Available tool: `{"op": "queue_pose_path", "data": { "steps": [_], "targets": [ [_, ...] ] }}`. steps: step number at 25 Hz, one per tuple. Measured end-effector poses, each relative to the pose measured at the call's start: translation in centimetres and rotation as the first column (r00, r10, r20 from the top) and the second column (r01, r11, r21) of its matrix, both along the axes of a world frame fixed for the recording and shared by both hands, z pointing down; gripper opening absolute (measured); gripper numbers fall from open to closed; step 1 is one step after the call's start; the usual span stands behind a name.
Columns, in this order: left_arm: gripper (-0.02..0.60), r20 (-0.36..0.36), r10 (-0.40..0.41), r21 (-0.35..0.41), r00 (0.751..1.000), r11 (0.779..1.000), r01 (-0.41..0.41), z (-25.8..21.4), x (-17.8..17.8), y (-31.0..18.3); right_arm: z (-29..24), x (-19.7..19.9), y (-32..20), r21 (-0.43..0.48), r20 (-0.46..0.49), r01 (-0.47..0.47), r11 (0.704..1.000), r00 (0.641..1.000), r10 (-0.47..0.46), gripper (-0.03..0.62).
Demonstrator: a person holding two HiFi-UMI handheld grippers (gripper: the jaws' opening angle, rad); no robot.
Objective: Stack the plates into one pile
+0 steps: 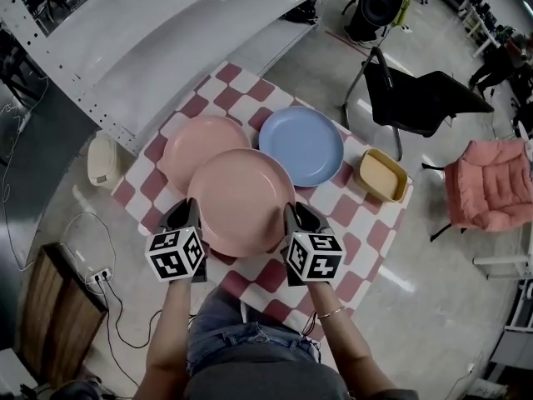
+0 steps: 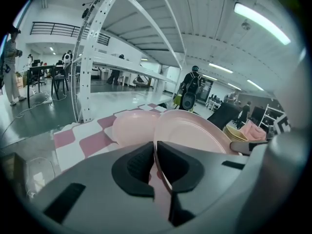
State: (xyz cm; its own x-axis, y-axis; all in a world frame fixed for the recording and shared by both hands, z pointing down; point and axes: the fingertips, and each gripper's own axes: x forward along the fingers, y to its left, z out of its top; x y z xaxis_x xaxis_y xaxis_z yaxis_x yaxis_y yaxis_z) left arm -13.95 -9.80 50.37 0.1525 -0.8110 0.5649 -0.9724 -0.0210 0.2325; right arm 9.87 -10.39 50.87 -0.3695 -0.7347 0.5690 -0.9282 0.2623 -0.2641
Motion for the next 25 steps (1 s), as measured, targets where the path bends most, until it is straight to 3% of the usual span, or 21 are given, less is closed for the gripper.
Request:
{"op": "queue_pose_path", "data": {
  "steps": [9, 25],
  "targets": [
    [0.032, -0.007, -0.038, -0.005, 0.999, 0.999, 0.038, 0.4, -4.4, -1.8, 1.0, -4.4, -2.1, -0.009, 0.007, 0.025, 1.0, 1.0, -0.025, 0.067],
    [0.032, -0.049, 0.097, -0.023, 0.994, 0.995, -0.098, 2.1, -10.1, -9.3, 1.1, -10.1, -7.2, 0.0, -0.067, -0.146, 0.989, 0.987, 0.146, 0.067]
  ]
}}
